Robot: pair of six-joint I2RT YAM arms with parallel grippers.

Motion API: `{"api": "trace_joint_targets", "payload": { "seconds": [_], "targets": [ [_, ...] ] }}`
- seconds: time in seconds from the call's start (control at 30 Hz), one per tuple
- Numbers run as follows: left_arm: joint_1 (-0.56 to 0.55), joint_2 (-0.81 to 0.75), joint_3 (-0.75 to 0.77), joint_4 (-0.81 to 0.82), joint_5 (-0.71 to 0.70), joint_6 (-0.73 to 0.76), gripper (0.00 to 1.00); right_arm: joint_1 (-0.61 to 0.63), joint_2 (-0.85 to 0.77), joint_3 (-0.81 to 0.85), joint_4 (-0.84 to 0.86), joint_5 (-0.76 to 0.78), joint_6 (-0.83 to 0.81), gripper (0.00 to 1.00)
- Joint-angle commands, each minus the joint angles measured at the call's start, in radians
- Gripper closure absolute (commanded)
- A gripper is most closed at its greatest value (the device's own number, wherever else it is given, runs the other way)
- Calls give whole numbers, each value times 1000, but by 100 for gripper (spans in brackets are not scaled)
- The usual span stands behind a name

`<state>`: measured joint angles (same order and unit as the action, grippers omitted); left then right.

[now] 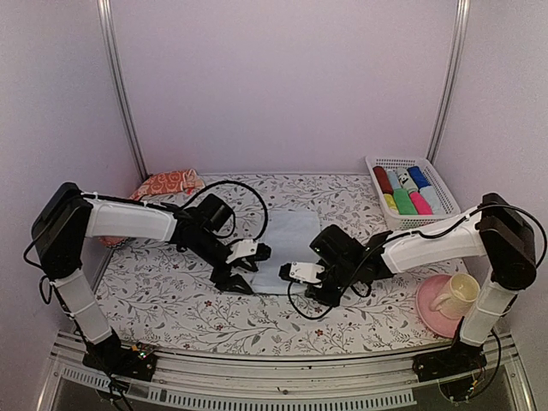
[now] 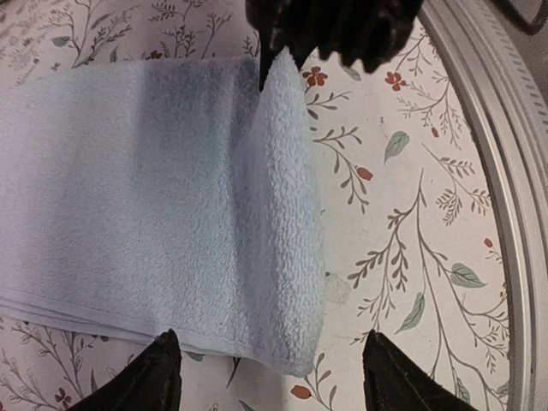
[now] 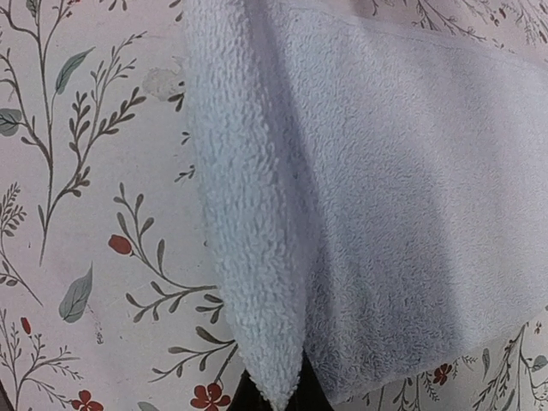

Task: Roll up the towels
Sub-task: Roll the towel at the center of the board.

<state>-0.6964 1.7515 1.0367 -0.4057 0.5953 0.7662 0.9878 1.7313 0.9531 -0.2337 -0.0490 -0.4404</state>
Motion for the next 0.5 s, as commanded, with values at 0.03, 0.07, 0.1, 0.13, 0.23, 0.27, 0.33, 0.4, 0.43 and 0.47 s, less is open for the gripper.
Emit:
{"api": "trace_joint_targets", "payload": {
  "seconds": [0.03, 0.07, 0.1, 0.13, 0.23, 0.27, 0.33, 0.4, 0.43, 0.47],
  "targets": [
    [0, -2, -21, 3, 36, 27, 25, -26, 55, 68, -126, -123, 30, 97],
    [-3, -6, -28, 9, 35, 29, 25, -29, 61, 81, -141, -137, 28, 97],
    [-8, -8, -36, 19, 23, 31, 25, -33, 65, 89, -152, -148, 26, 98],
    [-19, -9, -44, 30, 4, 33, 25, -35, 66, 96, -160, -159, 26, 98],
    [-34, -2, -60, 42, -27, 41, 26, -49, 74, 109, -183, -178, 19, 97],
    [-37, 0, -62, 43, -28, 39, 26, -54, 81, 116, -193, -186, 19, 97],
    [-41, 3, -64, 57, -37, 27, 27, -63, 95, 130, -211, -195, 19, 97],
    [-42, 2, -66, 75, -46, 13, 29, -67, 110, 139, -224, -204, 19, 97],
    [-42, 3, -63, 82, -50, 6, 30, -71, 114, 144, -230, -211, 19, 97],
    [-43, 7, -61, 83, -51, 1, 31, -75, 118, 146, -234, -217, 19, 97]
  ]
}}
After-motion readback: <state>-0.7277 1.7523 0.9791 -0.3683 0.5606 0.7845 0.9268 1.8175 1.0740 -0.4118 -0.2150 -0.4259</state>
